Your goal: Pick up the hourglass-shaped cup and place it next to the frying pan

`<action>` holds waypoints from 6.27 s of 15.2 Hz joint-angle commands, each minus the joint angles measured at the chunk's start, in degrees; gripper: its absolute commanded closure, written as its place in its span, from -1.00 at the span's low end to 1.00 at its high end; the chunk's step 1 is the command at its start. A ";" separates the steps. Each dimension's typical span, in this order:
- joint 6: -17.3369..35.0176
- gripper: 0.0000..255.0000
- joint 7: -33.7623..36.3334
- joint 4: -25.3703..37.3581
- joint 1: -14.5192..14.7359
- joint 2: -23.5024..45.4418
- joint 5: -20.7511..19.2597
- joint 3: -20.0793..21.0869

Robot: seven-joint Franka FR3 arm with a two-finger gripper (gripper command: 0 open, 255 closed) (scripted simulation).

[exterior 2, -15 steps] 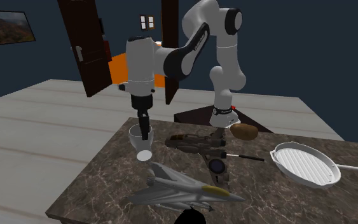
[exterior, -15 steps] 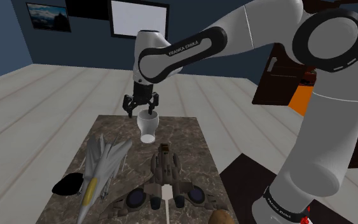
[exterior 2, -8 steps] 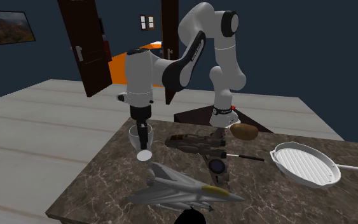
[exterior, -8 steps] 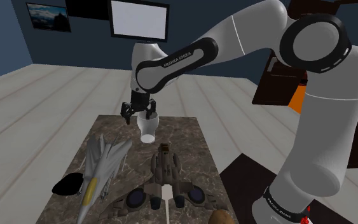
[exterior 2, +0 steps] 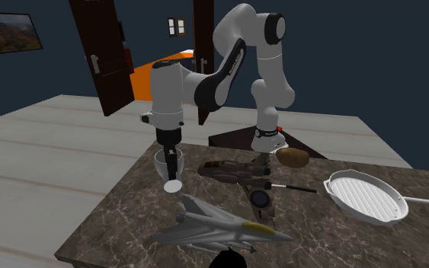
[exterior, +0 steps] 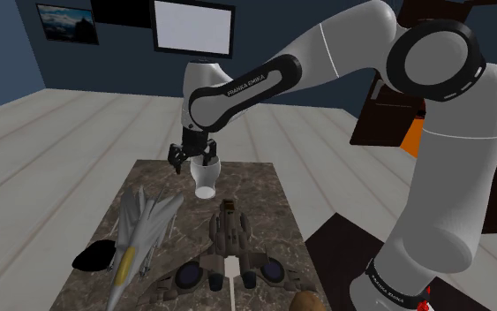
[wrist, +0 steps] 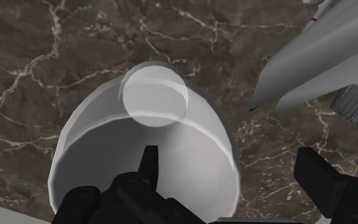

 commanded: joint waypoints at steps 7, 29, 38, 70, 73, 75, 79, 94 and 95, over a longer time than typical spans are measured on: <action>0.01 1.00 0.00 0.01 0.00 0.01 -0.01 0.00; -13.26 1.00 -1.07 8.42 -0.46 -5.08 2.02 0.57; -19.92 1.00 -1.18 14.19 -0.45 -6.01 2.37 0.68; -23.08 1.00 10.18 -9.33 7.01 -34.91 12.26 7.58; -23.00 1.00 12.67 -12.67 8.81 -38.65 14.11 9.26; -23.06 1.00 14.46 -14.57 10.08 -40.94 15.36 10.48; -23.36 1.00 18.38 -17.58 12.74 -44.99 17.88 13.18; -24.82 1.00 36.38 -19.64 21.26 -52.58 26.61 27.17; -24.86 1.00 37.72 -19.27 21.57 -52.64 27.08 28.36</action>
